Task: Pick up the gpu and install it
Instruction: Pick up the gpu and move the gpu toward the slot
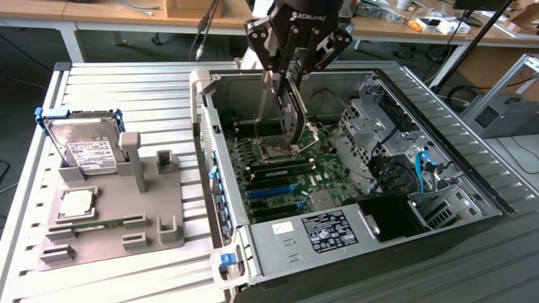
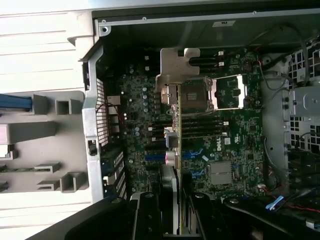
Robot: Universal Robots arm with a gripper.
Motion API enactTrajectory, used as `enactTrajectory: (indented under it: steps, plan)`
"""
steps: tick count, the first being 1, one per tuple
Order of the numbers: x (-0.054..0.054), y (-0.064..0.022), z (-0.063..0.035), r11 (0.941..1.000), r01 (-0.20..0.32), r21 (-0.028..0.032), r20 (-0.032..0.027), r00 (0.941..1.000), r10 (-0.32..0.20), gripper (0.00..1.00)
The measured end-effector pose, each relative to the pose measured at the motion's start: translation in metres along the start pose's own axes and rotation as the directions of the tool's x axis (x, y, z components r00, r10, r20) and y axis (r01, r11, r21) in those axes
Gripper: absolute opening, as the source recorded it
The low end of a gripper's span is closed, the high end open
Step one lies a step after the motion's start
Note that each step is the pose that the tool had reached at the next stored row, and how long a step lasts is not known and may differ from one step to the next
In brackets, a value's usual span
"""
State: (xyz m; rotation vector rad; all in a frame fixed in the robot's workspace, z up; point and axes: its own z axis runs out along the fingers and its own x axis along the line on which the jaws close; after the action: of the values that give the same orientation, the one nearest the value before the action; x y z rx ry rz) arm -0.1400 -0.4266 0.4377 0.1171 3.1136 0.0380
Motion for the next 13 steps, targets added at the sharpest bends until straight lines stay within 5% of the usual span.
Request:
enactTrajectory:
  steps: [13]
  plan:
    - [-0.017,0.0012,0.0022,1.0,0.0,0.0049,0.0004,1.0,0.0,0.27]
